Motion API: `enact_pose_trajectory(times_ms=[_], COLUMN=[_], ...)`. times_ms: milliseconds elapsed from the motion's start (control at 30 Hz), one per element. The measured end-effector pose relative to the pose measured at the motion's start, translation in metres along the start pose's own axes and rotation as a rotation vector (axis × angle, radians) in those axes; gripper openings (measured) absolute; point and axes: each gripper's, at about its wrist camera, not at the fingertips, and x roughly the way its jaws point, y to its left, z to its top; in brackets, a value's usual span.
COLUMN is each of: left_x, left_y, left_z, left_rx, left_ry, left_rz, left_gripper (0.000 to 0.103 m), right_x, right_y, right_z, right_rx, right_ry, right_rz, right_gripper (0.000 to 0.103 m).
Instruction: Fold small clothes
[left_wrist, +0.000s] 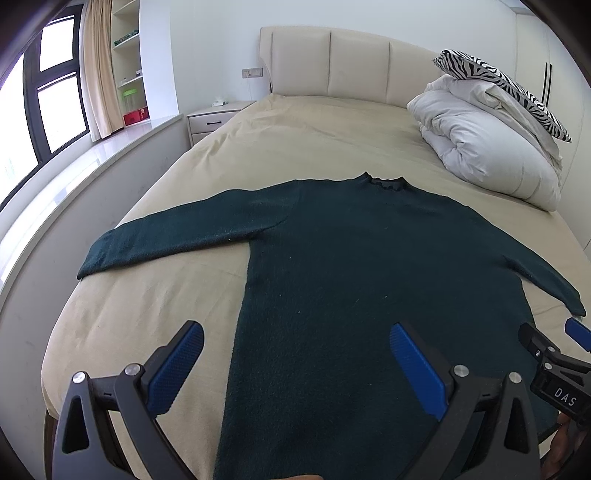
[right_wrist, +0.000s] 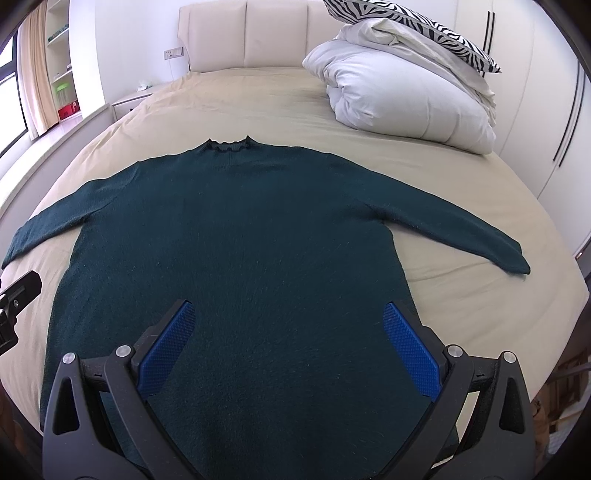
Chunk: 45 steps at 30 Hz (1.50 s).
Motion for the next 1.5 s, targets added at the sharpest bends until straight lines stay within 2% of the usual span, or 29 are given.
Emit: enact_pose_trajectory(times_ms=[200, 367, 467, 567, 667, 733, 833, 867, 967, 1067, 1133, 1200, 1267, 1333, 1400, 1500], left_x=[0.008, 0.019, 0.029, 0.042, 0.061, 0.073, 0.080, 0.083, 0.099, 0.111, 0.115, 0.122, 0.132, 0.137, 0.140, 0.144], left_y=[-0.003, 0.001, -0.004, -0.015, -0.023, -0.028, -0.036, -0.039, -0.048, -0.045, -0.043, -0.040, -0.037, -0.030, -0.024, -0.014], left_z=[0.000, -0.001, -0.001, 0.001, 0.007, 0.013, 0.021, 0.023, 0.031, 0.037, 0.039, 0.042, 0.045, 0.049, 0.052, 0.058], left_rx=[0.007, -0.032, -0.031, 0.011, 0.019, 0.021, 0.028, 0.033, 0.037, -0.021, -0.038, -0.049, -0.072, -0.110, -0.152, -0.206], left_ry=[0.023, 0.051, 0.067, 0.100, 0.149, 0.150, 0.065, 0.064, 0.151, 0.187, 0.176, 0.191, 0.201, 0.205, 0.201, 0.194], left_rz=[0.022, -0.038, -0.055, -0.064, -0.120, -0.147, -0.183, -0.199, -0.191, -0.221, -0.245, -0.267, -0.301, -0.336, -0.379, -0.434], left_gripper=[0.103, 0.103, 0.103, 0.103, 0.103, 0.103, 0.103, 0.103, 0.103, 0.103, 0.103, 0.103, 0.103, 0.103, 0.103, 0.101], right_x=[0.007, 0.018, 0.034, 0.059, 0.086, 0.105, 0.128, 0.133, 0.146, 0.164, 0.181, 0.192, 0.200, 0.199, 0.187, 0.176], right_y=[-0.007, -0.052, -0.114, -0.194, -0.278, -0.329, -0.392, -0.408, -0.447, -0.480, -0.495, -0.504, -0.510, -0.504, -0.492, -0.453], right_z=[0.000, 0.006, 0.009, 0.005, -0.007, -0.018, -0.036, -0.041, -0.042, -0.034, -0.025, -0.015, -0.002, 0.014, 0.025, 0.074], right_rx=[0.024, 0.146, 0.288, 0.487, 0.699, 0.814, 1.009, 1.057, 1.153, 1.195, 1.206, 1.217, 1.203, 1.145, 1.091, 0.949], right_ry=[0.009, -0.019, -0.029, -0.023, -0.010, 0.017, 0.032, 0.023, -0.034, -0.076, -0.070, -0.065, -0.055, -0.059, -0.073, -0.102], right_rz=[0.012, 0.059, 0.064, 0.065, 0.067, 0.057, 0.093, 0.094, 0.123, 0.150, 0.168, 0.182, 0.149, 0.132, 0.135, 0.174], right_gripper=[0.103, 0.103, 0.103, 0.103, 0.102, 0.092, 0.083, 0.081, 0.072, 0.060, 0.043, 0.031, 0.023, 0.007, 0.007, 0.007])
